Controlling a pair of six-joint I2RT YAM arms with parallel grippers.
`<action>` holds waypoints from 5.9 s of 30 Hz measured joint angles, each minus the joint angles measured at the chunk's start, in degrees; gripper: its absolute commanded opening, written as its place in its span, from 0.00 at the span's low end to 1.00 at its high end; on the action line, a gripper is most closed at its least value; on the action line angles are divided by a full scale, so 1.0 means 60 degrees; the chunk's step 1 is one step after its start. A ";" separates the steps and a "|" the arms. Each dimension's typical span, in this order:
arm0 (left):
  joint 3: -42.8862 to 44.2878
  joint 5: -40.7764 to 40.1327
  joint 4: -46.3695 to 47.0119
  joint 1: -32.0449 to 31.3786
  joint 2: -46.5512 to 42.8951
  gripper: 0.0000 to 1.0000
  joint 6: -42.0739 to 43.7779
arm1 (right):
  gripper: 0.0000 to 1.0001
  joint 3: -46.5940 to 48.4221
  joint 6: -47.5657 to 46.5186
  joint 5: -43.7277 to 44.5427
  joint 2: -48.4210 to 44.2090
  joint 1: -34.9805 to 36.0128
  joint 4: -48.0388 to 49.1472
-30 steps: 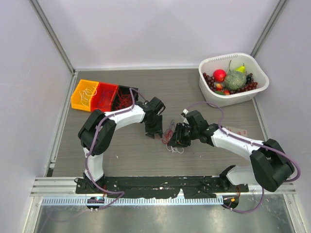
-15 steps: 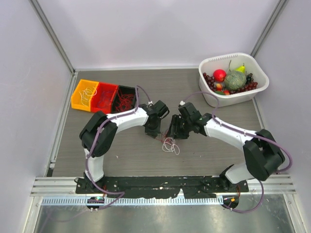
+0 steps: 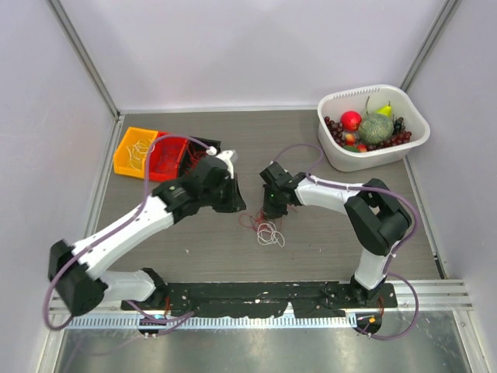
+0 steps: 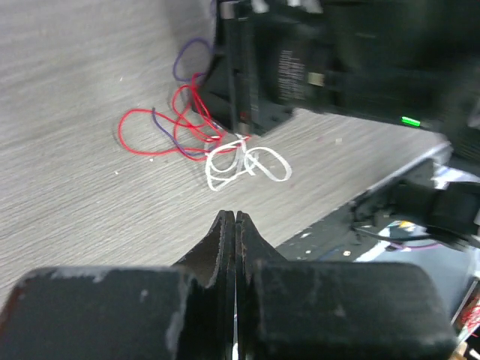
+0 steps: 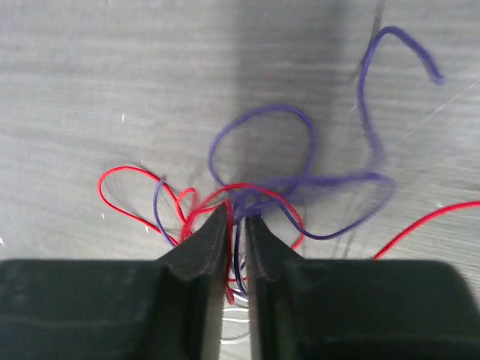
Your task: Untangle the cables
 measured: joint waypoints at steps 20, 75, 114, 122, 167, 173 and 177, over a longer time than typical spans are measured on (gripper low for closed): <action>-0.0754 0.1563 0.0535 0.1461 -0.1180 0.48 -0.1053 | 0.01 0.0943 -0.1096 -0.2197 -0.0987 -0.0127 0.0579; 0.3490 0.2284 0.0415 0.1621 -0.2579 0.00 -0.1282 | 0.47 0.1082 -0.1902 -0.0138 -0.0652 -0.0539 -0.0488; 0.6615 0.2798 0.0612 0.1916 -0.0630 0.00 -0.4488 | 0.51 0.4441 -0.5650 -0.1497 -0.5690 -0.0390 0.0248; 0.6342 0.2790 0.0521 0.2036 -0.0951 0.00 -0.4517 | 0.63 0.4138 -0.5614 -0.1537 -0.6091 -0.0535 -0.0288; 0.5118 0.3271 0.1424 0.2262 -0.0692 0.00 -0.4313 | 0.49 0.0372 0.9745 -0.0186 -0.6091 -0.0583 0.5566; 0.4645 0.3297 0.1581 0.2262 -0.0761 0.00 -0.4484 | 0.49 0.0328 1.0284 -0.0095 -0.5544 -0.0561 0.6415; 0.4386 0.3293 0.1603 0.2262 -0.0805 0.00 -0.4510 | 0.50 0.0270 1.0670 -0.0066 -0.5034 -0.0495 0.6994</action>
